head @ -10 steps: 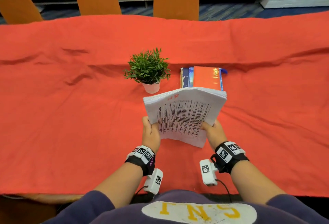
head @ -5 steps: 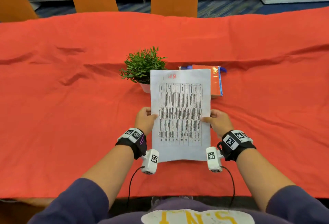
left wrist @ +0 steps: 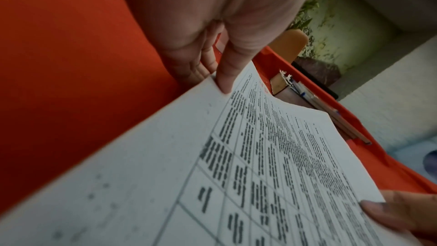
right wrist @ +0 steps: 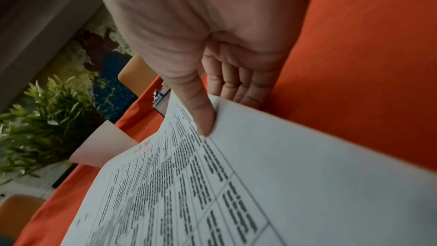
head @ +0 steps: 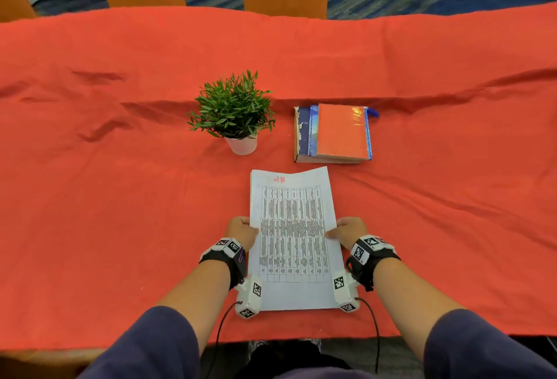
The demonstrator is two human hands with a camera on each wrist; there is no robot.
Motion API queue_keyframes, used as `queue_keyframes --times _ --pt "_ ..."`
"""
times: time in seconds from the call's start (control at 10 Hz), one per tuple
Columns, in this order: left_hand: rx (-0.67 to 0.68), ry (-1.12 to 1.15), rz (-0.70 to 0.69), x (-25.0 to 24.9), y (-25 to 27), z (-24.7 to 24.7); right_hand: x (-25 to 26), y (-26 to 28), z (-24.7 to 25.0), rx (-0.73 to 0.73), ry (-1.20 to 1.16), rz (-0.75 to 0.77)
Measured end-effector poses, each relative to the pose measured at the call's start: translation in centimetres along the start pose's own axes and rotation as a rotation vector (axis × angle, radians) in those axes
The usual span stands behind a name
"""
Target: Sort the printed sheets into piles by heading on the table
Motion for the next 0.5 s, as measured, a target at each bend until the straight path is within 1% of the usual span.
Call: queue_keyframes --times 0.1,0.3,0.4,0.5 --pt "-0.027 -0.042 0.009 0.3 0.2 -0.1 -0.1 0.5 -0.4 -0.017 0.057 0.017" --pt "-0.085 -0.174 -0.027 1.1 -0.7 -0.9 -0.2 1.1 -0.8 -0.084 0.216 0.090" --pt "-0.126 -0.250 -0.019 0.3 0.2 -0.5 0.0 1.6 -0.8 -0.094 0.283 0.110" --pt "-0.133 -0.257 -0.034 0.1 1.4 1.2 0.9 1.9 0.5 -0.141 0.215 0.121"
Point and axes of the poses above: each hand's wrist, its own y-axis away from the middle knuckle, its own z-axis out of the back of the hand, x = y × z, the point moved 4 cm from there along -y, towards the middle knuckle, and after that the axes turned 3 degrees about y, right-handed, at the moved point
